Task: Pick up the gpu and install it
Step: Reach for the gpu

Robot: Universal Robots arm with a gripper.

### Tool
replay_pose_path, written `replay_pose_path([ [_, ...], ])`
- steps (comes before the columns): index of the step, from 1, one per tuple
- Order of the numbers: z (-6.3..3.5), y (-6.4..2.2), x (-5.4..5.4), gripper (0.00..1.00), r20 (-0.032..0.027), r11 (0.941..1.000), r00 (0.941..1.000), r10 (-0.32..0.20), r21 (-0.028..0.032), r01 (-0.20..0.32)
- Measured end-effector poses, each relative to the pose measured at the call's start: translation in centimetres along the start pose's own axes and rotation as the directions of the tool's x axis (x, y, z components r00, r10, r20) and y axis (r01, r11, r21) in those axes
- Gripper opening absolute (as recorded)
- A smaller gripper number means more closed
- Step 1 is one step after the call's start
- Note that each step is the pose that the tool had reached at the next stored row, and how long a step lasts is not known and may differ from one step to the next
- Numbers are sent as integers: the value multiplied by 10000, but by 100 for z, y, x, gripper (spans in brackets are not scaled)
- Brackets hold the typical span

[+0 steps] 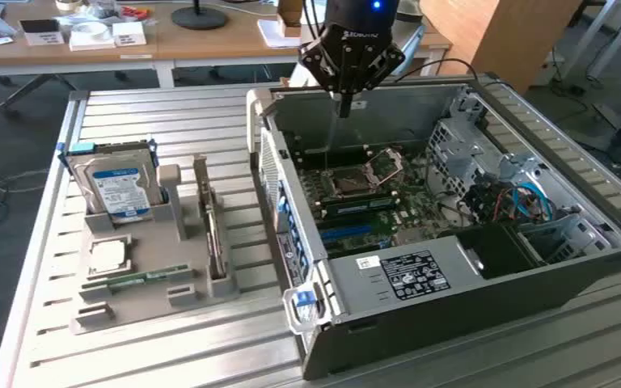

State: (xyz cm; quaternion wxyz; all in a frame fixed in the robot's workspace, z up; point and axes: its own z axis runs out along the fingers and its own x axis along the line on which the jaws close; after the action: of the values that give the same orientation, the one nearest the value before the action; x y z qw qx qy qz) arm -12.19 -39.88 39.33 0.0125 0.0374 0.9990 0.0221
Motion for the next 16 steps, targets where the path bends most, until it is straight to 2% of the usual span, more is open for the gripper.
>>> replay_pose_path([
  [10, -1, -1, 14, 11, 1, 10000, 10000, 1, 1, -1],
  [16, -2, -5, 69, 11, 13, 10000, 10000, 0, -1, 0],
])
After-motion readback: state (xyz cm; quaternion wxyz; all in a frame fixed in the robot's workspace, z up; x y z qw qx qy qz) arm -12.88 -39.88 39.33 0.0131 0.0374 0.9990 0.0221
